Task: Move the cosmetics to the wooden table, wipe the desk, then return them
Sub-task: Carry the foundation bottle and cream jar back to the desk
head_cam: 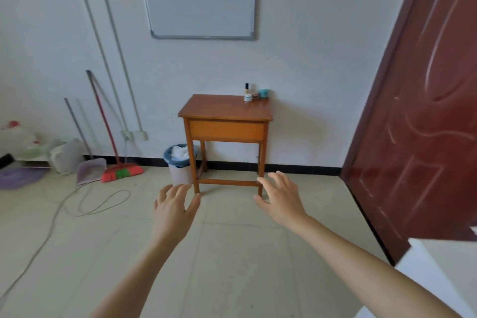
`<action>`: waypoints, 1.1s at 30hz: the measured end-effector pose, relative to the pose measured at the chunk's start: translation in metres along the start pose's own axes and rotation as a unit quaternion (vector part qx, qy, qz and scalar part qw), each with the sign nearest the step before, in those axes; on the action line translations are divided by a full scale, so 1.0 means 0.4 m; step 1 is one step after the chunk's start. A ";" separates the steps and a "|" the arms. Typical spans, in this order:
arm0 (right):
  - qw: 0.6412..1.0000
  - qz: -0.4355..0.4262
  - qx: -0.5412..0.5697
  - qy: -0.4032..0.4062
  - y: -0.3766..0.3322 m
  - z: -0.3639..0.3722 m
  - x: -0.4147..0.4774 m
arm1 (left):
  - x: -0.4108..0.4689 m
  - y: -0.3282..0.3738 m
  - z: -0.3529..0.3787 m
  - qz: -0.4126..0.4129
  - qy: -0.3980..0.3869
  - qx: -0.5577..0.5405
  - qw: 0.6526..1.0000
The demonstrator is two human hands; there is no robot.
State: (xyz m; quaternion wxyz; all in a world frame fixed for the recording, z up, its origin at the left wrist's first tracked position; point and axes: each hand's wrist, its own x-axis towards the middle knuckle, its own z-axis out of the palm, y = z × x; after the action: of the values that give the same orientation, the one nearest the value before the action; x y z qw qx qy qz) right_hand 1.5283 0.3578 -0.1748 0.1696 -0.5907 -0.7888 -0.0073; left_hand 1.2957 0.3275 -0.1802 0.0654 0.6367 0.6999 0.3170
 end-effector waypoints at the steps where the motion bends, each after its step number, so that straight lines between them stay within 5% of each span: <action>1: 1.000 -0.007 0.003 0.004 -0.006 0.001 0.032 | 0.023 -0.005 -0.005 0.002 0.003 0.007 1.000; 22: 0.996 -0.079 -0.036 -0.034 0.040 0.081 0.814 | 0.699 -0.135 0.111 -0.027 0.048 0.010 0.998; 33: 0.994 0.007 -0.105 0.021 -0.051 0.064 1.184 | 1.198 -0.265 0.048 0.061 0.043 -0.039 0.996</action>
State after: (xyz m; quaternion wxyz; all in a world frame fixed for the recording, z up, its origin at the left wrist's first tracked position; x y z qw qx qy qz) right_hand 1.3867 0.7973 -0.0645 0.1233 -0.6105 -0.7758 -0.1010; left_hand 1.1284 0.7825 -0.1017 0.0406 0.6610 0.6490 0.3745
